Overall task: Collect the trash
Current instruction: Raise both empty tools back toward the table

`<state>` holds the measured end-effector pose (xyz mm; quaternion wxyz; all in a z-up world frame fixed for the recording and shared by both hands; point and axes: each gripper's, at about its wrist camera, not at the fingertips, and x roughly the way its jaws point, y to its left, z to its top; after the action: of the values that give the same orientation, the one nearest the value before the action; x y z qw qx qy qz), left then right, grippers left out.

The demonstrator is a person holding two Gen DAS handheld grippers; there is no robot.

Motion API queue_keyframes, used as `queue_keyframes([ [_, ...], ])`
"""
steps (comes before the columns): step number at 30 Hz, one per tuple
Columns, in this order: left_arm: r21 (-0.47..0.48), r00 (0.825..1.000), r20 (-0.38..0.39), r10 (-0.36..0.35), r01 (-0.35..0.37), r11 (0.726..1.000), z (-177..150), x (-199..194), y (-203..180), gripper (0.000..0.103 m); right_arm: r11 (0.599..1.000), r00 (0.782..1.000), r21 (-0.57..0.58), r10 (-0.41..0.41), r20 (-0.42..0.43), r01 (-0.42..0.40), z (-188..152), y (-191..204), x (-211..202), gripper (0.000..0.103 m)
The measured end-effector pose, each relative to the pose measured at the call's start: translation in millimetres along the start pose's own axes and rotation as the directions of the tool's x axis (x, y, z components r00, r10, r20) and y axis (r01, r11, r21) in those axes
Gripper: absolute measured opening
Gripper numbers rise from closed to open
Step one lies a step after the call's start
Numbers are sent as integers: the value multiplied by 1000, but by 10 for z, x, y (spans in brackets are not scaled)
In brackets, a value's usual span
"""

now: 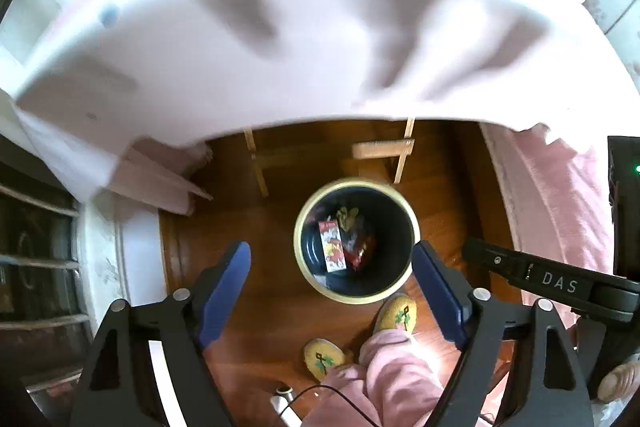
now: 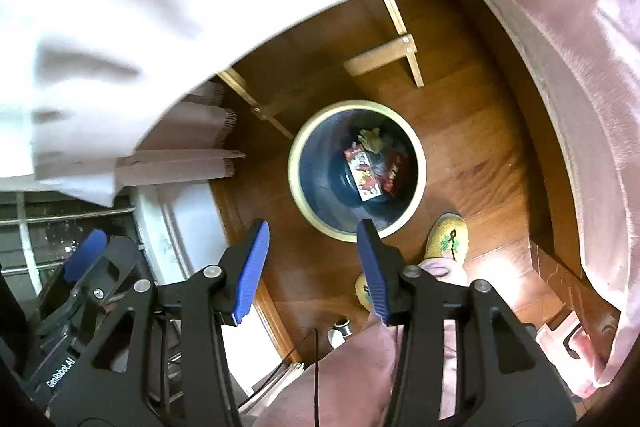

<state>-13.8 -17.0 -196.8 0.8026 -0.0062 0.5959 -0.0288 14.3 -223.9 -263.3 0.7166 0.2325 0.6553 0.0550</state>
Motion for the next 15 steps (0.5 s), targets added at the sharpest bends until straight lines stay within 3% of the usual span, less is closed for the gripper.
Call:
queue_keyframes([
  [15, 68, 990, 141, -1, -9, 998, 194, -1625, 91, 94, 993, 995, -116, 22, 97, -11, -252, 728, -1173, 53],
])
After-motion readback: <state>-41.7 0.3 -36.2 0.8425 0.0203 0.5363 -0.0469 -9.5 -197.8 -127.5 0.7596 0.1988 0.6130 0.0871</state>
